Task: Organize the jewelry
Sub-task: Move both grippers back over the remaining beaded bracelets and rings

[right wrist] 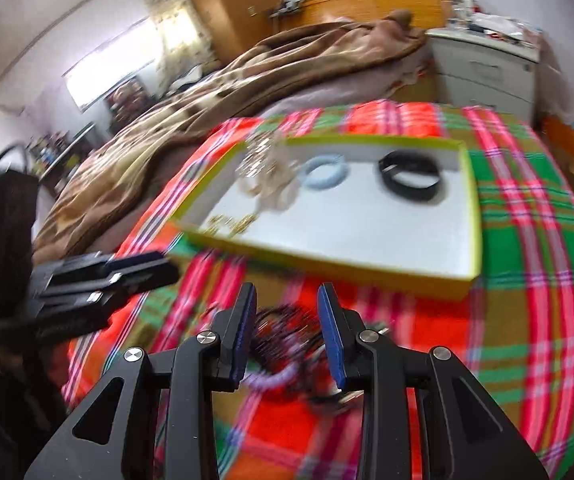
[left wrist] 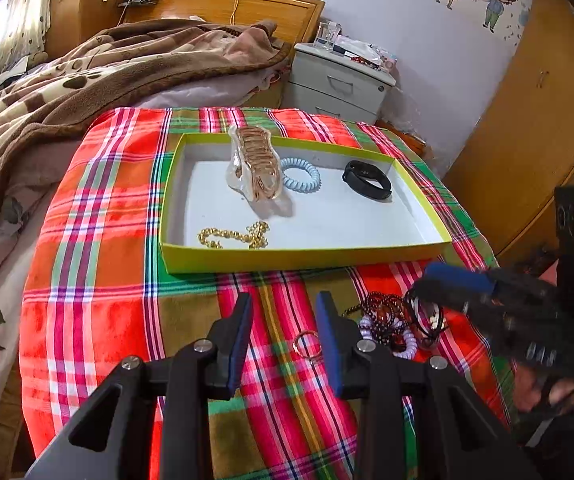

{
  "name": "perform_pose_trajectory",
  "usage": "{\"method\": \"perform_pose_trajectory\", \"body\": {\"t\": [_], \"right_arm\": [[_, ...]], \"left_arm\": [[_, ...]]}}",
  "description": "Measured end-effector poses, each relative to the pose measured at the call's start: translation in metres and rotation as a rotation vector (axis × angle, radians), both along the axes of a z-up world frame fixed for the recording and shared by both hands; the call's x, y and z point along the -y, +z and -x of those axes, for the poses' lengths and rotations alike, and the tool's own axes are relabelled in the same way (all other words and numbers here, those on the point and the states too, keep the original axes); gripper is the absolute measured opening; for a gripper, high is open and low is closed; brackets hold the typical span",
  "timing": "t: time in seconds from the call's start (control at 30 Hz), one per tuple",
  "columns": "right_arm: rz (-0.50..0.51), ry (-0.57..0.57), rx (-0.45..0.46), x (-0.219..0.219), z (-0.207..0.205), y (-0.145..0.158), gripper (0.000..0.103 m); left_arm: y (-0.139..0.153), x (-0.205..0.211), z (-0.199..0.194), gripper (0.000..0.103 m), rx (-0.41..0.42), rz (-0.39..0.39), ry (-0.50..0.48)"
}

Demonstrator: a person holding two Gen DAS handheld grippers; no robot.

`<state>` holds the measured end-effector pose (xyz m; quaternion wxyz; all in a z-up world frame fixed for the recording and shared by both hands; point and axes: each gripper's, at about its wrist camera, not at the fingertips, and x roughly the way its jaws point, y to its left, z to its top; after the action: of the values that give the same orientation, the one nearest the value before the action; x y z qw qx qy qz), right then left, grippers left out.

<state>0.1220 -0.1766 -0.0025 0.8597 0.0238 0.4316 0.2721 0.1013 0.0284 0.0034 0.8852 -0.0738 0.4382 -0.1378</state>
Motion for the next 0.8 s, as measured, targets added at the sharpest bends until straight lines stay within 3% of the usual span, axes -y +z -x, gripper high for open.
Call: {"method": "perform_pose_trajectory", "body": {"t": [0.4, 0.8], "right_arm": [[0.157, 0.057, -0.015, -0.036, 0.011, -0.023, 0.033], [0.133, 0.058, -0.052, -0.031, 0.013, -0.026, 0.03]], "left_arm": [[-0.006, -0.007, 0.01, 0.034, -0.007, 0.017, 0.015], [-0.008, -0.01, 0.016, 0.034, -0.011, 0.028, 0.03]]}}
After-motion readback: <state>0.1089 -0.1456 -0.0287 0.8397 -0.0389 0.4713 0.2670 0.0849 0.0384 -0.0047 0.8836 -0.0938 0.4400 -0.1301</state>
